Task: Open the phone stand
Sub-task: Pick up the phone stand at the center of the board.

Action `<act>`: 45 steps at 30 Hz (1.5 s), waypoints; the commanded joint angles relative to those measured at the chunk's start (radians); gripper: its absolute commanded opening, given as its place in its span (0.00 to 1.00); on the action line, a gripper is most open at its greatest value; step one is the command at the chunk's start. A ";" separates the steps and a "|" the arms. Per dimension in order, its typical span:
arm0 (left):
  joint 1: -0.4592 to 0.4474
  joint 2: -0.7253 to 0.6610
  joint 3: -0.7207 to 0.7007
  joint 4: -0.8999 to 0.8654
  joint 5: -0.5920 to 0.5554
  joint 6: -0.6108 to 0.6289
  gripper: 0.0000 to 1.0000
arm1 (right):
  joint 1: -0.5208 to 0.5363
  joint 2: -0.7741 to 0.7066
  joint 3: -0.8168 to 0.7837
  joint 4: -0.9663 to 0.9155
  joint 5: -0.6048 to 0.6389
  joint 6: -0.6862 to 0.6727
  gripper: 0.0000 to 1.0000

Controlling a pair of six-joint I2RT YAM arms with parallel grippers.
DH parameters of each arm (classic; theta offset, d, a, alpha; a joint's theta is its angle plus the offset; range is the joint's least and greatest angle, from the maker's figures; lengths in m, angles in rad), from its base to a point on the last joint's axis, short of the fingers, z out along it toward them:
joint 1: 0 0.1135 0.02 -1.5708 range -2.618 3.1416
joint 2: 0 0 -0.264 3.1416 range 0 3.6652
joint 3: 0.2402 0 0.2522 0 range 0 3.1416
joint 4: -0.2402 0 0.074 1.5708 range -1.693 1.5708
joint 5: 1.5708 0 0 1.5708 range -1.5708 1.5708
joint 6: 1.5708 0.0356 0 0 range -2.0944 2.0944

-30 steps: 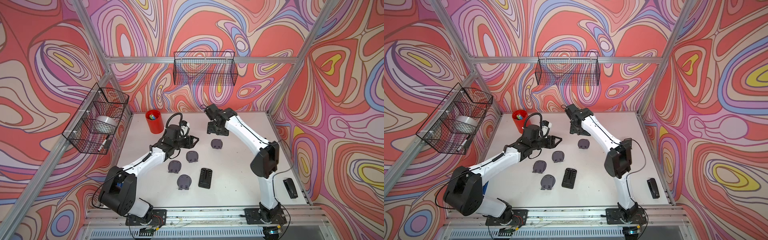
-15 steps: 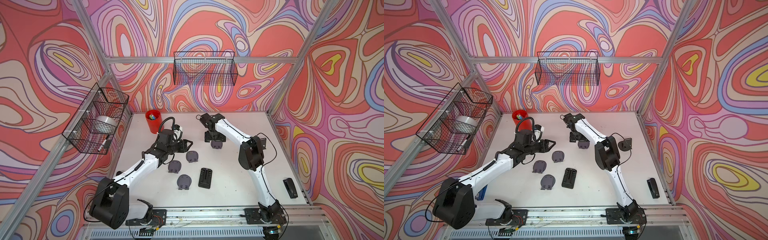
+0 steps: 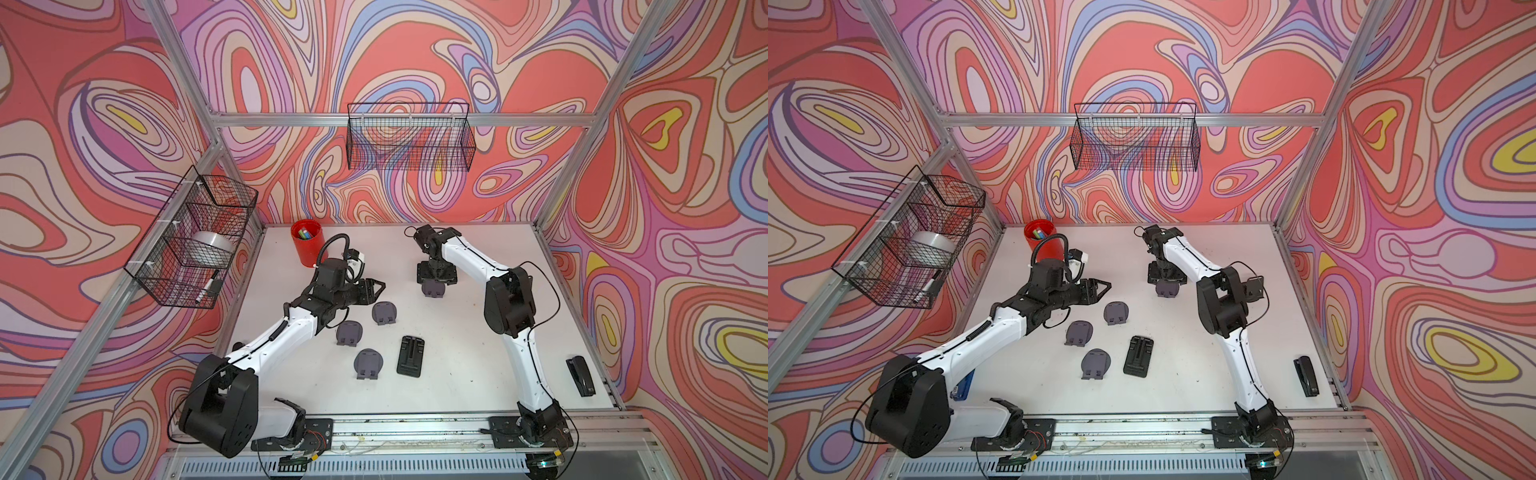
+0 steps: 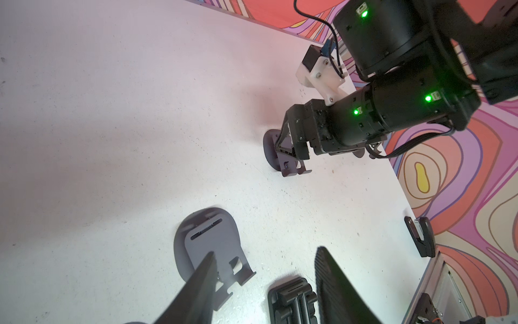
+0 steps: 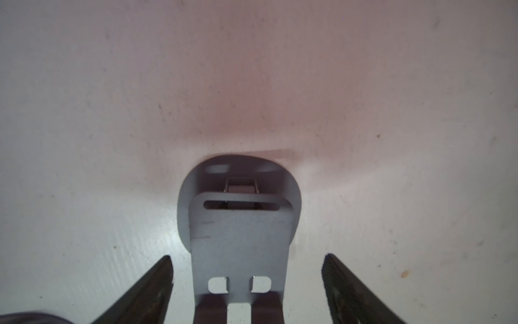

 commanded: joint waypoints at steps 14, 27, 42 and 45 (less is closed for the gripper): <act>0.005 0.032 0.023 0.004 0.009 -0.010 0.51 | -0.020 0.052 -0.010 0.042 -0.059 -0.040 0.83; 0.005 0.041 0.027 0.005 0.014 -0.013 0.50 | -0.022 0.062 -0.048 0.063 -0.080 -0.040 0.69; 0.004 0.098 0.057 0.010 0.089 -0.048 0.50 | -0.023 -0.037 -0.118 0.131 -0.112 -0.051 0.24; 0.004 0.121 0.067 0.023 0.122 -0.070 0.50 | -0.023 -0.065 -0.108 0.124 -0.131 -0.068 0.19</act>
